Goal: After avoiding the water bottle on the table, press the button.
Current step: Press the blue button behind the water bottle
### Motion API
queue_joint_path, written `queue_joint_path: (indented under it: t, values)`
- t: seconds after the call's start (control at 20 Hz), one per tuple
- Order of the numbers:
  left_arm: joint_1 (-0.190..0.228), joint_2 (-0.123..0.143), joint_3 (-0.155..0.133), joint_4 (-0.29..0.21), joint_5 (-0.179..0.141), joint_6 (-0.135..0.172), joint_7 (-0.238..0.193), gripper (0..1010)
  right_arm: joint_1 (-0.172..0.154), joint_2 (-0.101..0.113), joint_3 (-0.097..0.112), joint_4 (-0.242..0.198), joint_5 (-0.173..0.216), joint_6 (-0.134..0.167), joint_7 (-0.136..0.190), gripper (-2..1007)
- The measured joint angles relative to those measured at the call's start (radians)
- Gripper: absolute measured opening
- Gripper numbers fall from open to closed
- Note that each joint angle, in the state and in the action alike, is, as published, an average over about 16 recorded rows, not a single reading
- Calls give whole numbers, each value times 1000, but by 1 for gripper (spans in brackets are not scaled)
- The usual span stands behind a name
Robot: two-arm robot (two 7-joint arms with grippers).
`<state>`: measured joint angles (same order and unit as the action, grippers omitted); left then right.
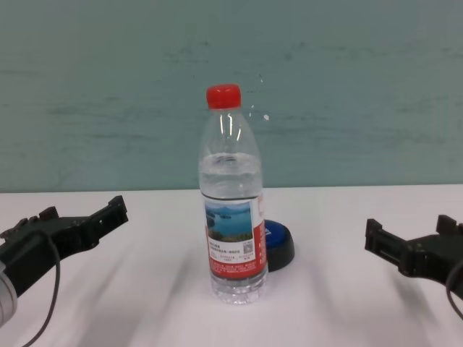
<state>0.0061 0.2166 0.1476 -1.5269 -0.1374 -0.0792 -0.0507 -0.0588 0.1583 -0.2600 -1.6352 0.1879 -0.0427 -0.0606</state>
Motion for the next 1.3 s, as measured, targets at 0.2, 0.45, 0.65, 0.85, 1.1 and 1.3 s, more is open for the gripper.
queue_joint_path:
  t: [0.2, 0.45, 0.65, 0.85, 1.1, 1.3]
  values:
    - [0, 0, 0, 0, 0, 0, 0, 1010, 0, 0, 0, 0, 0, 0, 0, 1004]
    - [0, 0, 0, 0, 0, 0, 0, 1010, 0, 0, 0, 0, 0, 0, 0, 1004]
    - [0, 0, 0, 0, 0, 0, 0, 1010, 0, 0, 0, 0, 0, 0, 0, 1004]
    - [0, 0, 0, 0, 0, 0, 0, 1010, 0, 0, 0, 0, 0, 0, 0, 1004]
    - [0, 0, 0, 0, 0, 0, 0, 1010, 0, 0, 0, 0, 0, 0, 0, 1004]
    - [0, 0, 0, 0, 0, 0, 0, 1010, 0, 0, 0, 0, 0, 0, 0, 1004]
